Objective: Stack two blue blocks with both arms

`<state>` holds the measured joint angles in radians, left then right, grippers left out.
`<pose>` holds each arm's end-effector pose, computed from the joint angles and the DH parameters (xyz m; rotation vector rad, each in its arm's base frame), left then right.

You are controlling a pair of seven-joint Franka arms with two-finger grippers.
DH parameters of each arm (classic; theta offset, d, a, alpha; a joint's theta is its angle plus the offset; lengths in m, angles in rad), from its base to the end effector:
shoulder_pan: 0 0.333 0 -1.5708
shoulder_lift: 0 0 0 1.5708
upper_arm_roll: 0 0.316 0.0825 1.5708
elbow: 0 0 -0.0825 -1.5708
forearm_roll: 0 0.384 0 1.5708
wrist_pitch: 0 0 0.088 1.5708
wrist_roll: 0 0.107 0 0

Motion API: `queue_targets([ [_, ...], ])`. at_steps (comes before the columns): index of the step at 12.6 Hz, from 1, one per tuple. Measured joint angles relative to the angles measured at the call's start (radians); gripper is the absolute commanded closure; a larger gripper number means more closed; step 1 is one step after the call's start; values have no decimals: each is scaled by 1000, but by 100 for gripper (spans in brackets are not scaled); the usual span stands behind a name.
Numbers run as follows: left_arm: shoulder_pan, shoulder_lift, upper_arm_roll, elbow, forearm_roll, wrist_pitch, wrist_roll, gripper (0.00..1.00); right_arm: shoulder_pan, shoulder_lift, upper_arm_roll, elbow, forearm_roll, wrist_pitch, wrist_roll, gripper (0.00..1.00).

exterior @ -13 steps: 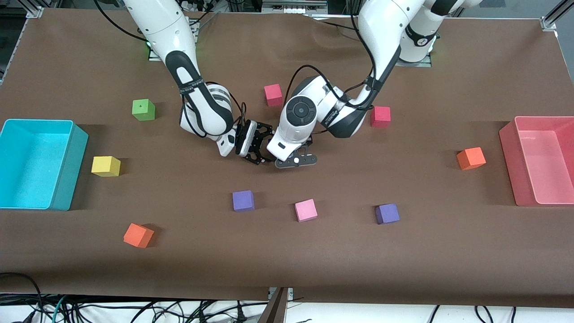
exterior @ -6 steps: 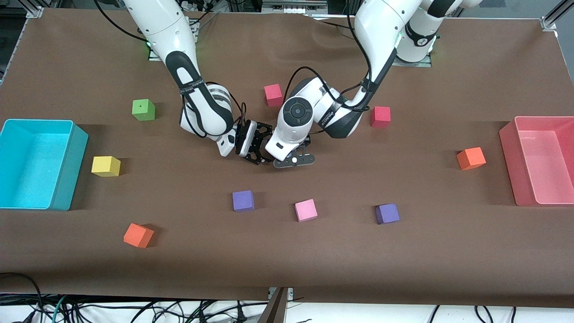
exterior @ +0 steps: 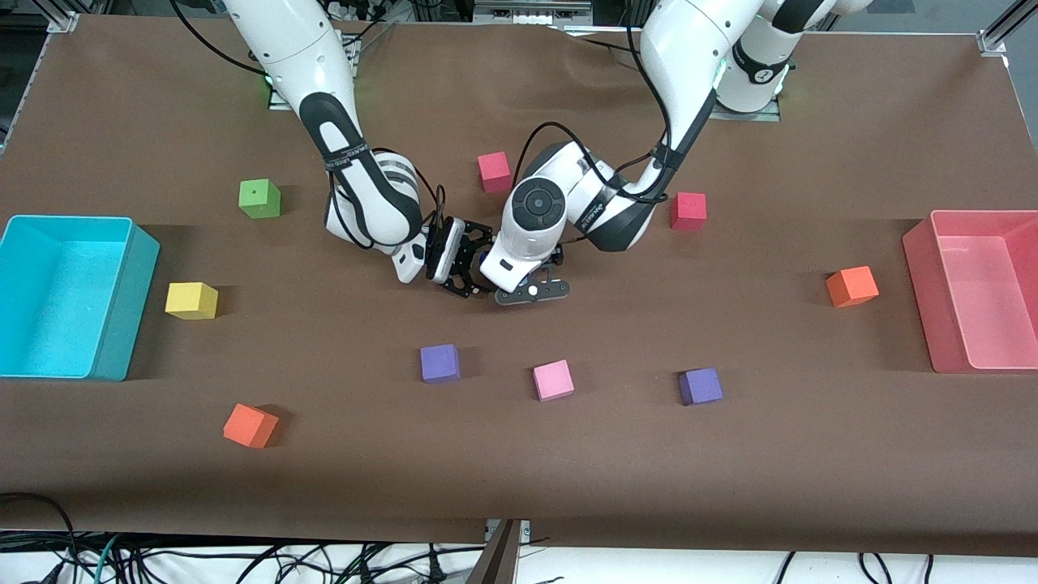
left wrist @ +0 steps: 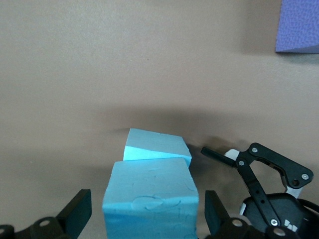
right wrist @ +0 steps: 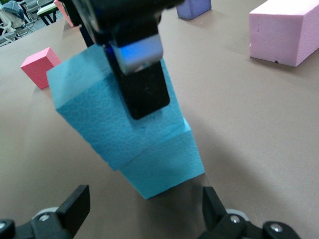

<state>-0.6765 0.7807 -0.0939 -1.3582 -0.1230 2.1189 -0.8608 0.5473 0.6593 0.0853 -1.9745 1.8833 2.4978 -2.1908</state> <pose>0.5341 -0.5054 0.2561 3.0179 0.2755 -0.2071 0.4736 0.3411 0.1160 -1.9655 -1.1697 -0.7288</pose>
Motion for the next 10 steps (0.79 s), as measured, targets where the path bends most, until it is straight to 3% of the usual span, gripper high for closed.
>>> queue_targets([
  [3, 20, -38, 9, 26, 0, -33, -3, 0, -7, -33, -3, -25, 0, 0, 18, 0],
  [6, 106, -165, -17, 17, 0, -211, -2, 0, -32, -122, -6, -126, -5, -12, 80, 0],
  [10, 212, -317, -42, -26, 3, -397, 61, 0, -69, -255, -8, -213, -140, -47, 364, 0],
])
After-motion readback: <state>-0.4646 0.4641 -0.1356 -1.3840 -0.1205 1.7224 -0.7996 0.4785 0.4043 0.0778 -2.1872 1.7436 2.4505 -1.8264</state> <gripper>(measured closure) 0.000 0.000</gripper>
